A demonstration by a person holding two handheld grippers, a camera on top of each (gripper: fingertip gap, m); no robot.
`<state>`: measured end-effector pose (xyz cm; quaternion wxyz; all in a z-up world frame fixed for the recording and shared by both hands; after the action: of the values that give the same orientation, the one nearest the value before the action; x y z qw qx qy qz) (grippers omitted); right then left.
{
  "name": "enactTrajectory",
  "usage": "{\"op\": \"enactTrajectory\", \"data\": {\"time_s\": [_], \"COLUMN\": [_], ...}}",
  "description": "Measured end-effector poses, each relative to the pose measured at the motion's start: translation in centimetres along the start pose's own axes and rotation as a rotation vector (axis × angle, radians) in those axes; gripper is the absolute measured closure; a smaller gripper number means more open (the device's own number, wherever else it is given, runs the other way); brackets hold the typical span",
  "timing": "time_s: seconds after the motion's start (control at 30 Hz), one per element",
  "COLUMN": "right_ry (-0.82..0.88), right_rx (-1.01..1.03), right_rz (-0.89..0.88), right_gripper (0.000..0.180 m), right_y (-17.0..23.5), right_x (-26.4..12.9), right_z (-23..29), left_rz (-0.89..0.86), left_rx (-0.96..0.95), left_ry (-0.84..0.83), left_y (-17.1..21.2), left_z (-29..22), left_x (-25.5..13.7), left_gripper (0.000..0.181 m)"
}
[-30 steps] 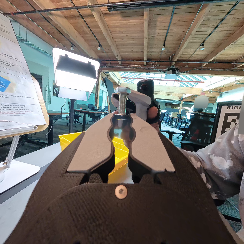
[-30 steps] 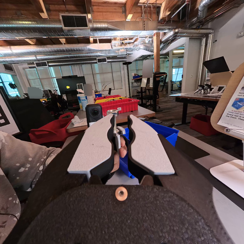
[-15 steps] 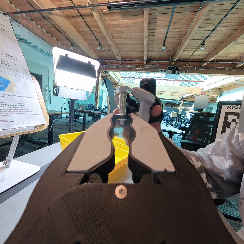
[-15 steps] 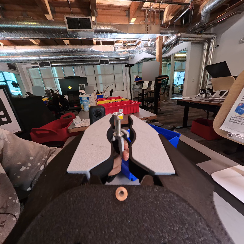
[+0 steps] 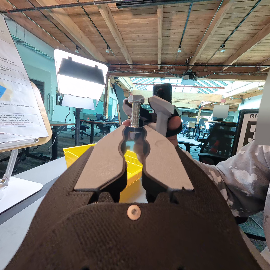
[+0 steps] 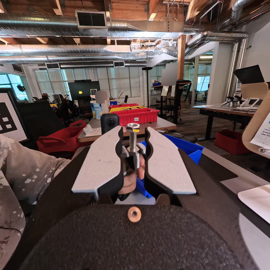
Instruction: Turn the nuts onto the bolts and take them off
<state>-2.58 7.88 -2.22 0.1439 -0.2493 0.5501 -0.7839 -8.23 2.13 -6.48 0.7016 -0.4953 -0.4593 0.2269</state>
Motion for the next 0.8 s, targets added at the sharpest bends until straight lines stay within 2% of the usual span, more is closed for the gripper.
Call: {"op": "enactTrajectory", "data": {"time_s": [0.1, 0.23, 0.8], "right_ry": [-0.011, -0.020, -0.049], "right_rx": [0.009, 0.001, -0.010], "right_rz": [0.019, 0.014, 0.013], "right_gripper": [0.152, 0.163, 0.161], "right_y": [0.48, 0.33, -0.25], "right_x": [0.34, 0.13, -0.63], "right_z": [0.09, 0.15, 0.02], "left_rz": [0.012, 0.014, -0.010], "left_rx": [0.004, 0.002, 0.002], "left_ry": [0.012, 0.023, 0.039], "left_y": [0.26, 0.28, -0.19], "left_z": [-0.29, -0.36, -0.44], "left_x": [0.19, 0.22, 0.04], "left_gripper": [0.163, 0.163, 0.163]}}
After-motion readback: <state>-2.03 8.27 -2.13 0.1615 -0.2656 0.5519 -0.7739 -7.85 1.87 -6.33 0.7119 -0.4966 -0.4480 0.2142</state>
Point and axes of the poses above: each gripper's, where its closed fingertips meet, x out along the fingers, y out of its underside, z = x × y across the jaws, the point moved 5 cm from there along -x, back along the fingers, and after that the axes turned 12 degrees about x, right-handed, at the moved point
